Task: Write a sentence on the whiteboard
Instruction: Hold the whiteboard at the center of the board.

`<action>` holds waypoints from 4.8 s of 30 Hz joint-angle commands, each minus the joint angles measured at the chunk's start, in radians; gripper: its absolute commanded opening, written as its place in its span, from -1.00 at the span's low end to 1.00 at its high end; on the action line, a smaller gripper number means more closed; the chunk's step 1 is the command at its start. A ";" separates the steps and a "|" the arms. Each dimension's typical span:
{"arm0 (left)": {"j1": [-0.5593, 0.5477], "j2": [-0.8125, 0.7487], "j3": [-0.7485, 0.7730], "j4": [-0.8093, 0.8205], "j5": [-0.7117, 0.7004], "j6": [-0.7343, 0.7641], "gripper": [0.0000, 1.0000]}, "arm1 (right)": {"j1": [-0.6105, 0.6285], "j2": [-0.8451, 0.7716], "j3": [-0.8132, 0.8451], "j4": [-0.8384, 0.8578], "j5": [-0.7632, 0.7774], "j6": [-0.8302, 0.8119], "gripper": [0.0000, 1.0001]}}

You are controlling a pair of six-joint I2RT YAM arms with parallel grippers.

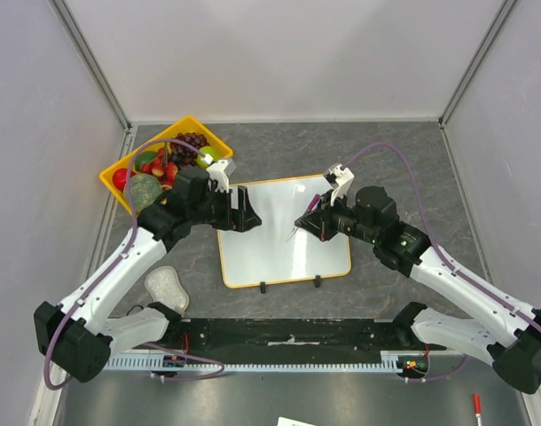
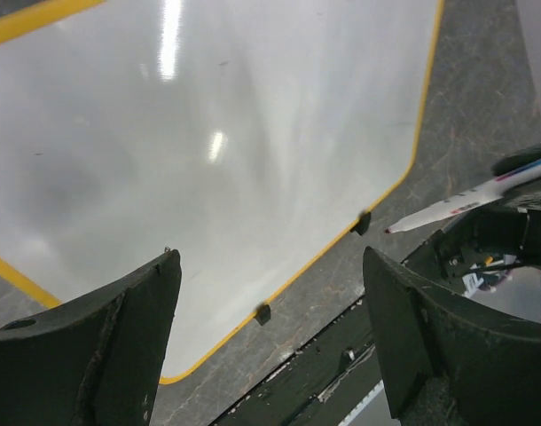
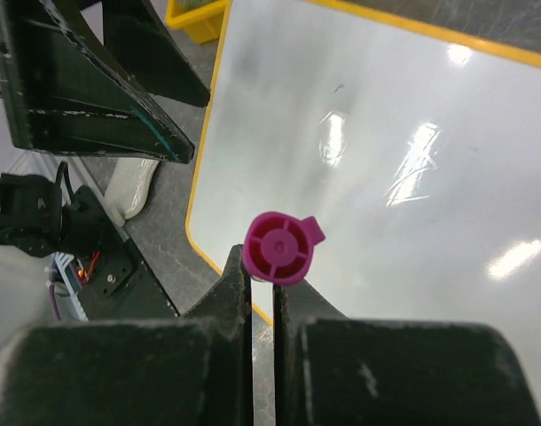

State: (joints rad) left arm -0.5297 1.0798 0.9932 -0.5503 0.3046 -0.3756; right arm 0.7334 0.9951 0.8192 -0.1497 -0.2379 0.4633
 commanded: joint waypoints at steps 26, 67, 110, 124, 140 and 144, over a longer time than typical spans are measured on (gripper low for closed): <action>0.431 -0.106 -0.236 0.279 0.369 -0.079 0.75 | -0.325 -0.139 -0.169 0.317 -0.383 0.163 -1.00; 0.478 -0.104 -0.222 0.414 0.419 -0.042 0.79 | -0.331 -0.096 -0.318 0.667 -0.265 0.267 -1.00; 0.478 -0.120 -0.202 0.330 0.337 0.023 0.79 | -0.331 -0.110 -0.377 0.754 -0.239 0.285 -1.00; 0.478 -0.247 -0.453 0.458 0.214 -0.151 0.78 | -0.227 -0.066 -0.250 0.569 -0.178 0.183 -1.00; 0.478 -0.115 -0.610 0.875 0.389 -0.183 0.75 | -0.046 0.028 -0.034 0.437 -0.041 0.074 -1.00; 0.478 -0.075 -0.654 0.992 0.407 -0.187 0.71 | -0.032 0.072 0.027 0.403 -0.031 0.043 -1.00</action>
State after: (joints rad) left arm -0.0555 0.9722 0.3679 0.2447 0.6590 -0.5365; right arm 0.6861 1.0363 0.7567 0.2726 -0.3073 0.5625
